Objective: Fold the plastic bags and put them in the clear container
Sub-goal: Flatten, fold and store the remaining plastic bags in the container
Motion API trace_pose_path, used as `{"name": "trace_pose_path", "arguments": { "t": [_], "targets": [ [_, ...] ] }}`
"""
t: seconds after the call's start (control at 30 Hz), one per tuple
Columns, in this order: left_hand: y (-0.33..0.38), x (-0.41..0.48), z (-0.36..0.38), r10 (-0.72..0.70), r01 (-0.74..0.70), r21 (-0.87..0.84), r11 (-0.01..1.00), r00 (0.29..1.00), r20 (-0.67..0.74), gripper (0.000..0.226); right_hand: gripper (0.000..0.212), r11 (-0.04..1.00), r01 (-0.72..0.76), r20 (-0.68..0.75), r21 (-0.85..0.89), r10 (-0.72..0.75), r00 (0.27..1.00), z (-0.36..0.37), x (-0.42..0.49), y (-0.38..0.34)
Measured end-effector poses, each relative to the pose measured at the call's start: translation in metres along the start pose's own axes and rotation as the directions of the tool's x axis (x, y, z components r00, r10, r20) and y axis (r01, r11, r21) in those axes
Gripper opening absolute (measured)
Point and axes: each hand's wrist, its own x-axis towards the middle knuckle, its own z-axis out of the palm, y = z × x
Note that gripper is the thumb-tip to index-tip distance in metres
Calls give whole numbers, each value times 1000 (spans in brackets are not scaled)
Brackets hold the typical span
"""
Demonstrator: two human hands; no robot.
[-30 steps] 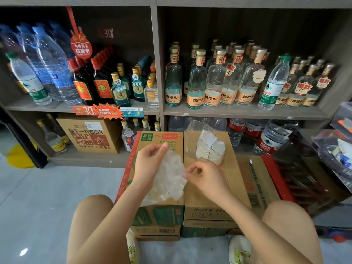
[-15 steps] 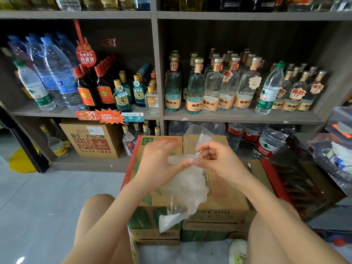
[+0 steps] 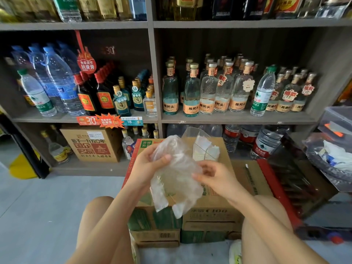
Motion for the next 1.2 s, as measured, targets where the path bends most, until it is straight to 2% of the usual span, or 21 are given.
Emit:
{"name": "trace_pose_path", "arguments": {
  "t": [0.03,0.07,0.13,0.2,0.23,0.3,0.37,0.4,0.43,0.5,0.63,0.83,0.87,0.93,1.0,1.1,1.2],
  "targets": [
    [0,-1,-1,-13,12,-44,999,1000,-11,42,18,1000,16,-67,18,-14,998,2,-1,0],
    [0,-3,-3,-23,21,-73,997,999,-27,41,11,999,25,-129,21,-22,991,2,0,1],
    [-2,-5,-14,-38,31,-99,995,997,-68,41,6,999,36,-220,37,-27,975,-3,-1,1],
    [-3,-5,-29,-78,74,-104,992,997,-29,50,5,997,50,-253,66,-32,967,-10,-2,0],
    [-5,-5,-37,-104,107,-78,991,994,30,57,6,996,52,-246,79,-31,969,-13,-2,-1],
    [-2,-5,-48,-151,137,117,984,981,121,74,9,995,49,-208,91,-29,978,-18,-1,-3],
    [2,-4,-48,-144,106,344,933,986,87,75,15,993,49,-166,104,-32,986,-20,1,-5],
    [5,-3,-45,-131,99,403,910,990,55,72,19,992,50,-152,113,-32,988,-20,2,-6],
    [8,-1,-41,-132,100,433,896,990,43,72,21,991,53,-145,122,-35,989,-20,2,-7],
    [13,1,-31,-171,95,488,868,979,113,73,23,990,68,-148,126,-49,988,-19,3,-9],
    [8,-1,-15,-205,8,547,837,932,300,46,24,984,111,-200,139,-82,976,-17,4,-8],
    [-4,-6,-18,-194,-101,603,791,894,405,71,22,981,92,-266,171,-44,963,-27,2,-1],
    [-3,-7,-15,-174,-103,601,793,907,385,68,22,982,93,-266,165,-46,963,-27,2,-1],
    [2,-10,-2,-73,-90,582,808,966,250,54,24,984,95,-249,150,-56,967,-24,1,-2],
    [5,-7,13,38,-123,608,784,988,151,40,27,985,90,-217,149,-56,974,-17,1,-4],
    [4,-3,25,49,-191,627,755,970,236,24,29,982,104,-166,158,-78,983,-10,0,-8],
    [0,-1,23,11,-132,516,846,973,230,16,31,981,104,-102,162,-88,991,-8,-1,-9]
  ]
}}
